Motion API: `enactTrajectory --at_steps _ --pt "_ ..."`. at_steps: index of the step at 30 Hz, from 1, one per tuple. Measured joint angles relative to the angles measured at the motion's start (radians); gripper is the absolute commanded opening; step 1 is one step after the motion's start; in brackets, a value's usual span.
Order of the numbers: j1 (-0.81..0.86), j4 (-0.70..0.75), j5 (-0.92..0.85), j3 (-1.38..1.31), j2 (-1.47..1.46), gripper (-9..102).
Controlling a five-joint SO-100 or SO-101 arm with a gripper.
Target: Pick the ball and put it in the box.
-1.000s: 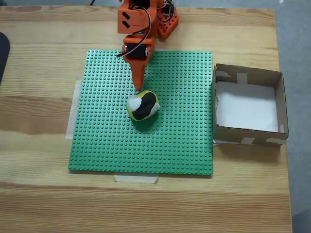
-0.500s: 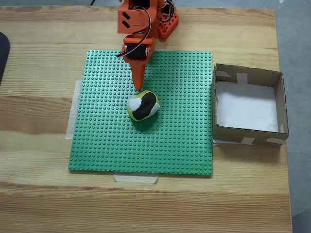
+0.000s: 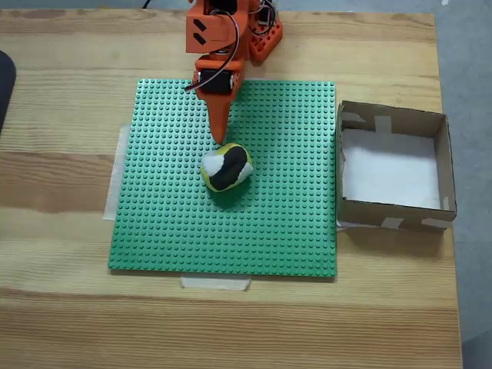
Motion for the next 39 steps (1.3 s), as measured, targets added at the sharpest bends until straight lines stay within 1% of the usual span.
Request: enactTrajectory --at_steps 14,23,29,39 --pt "0.000 0.008 -0.041 -0.005 0.000 0" --pt "-0.002 0.061 -0.043 -0.132 -0.067 0" --pt "-0.003 0.103 -0.041 -0.282 -0.196 0" --pt "-0.017 0.221 0.046 -0.647 -0.537 1"
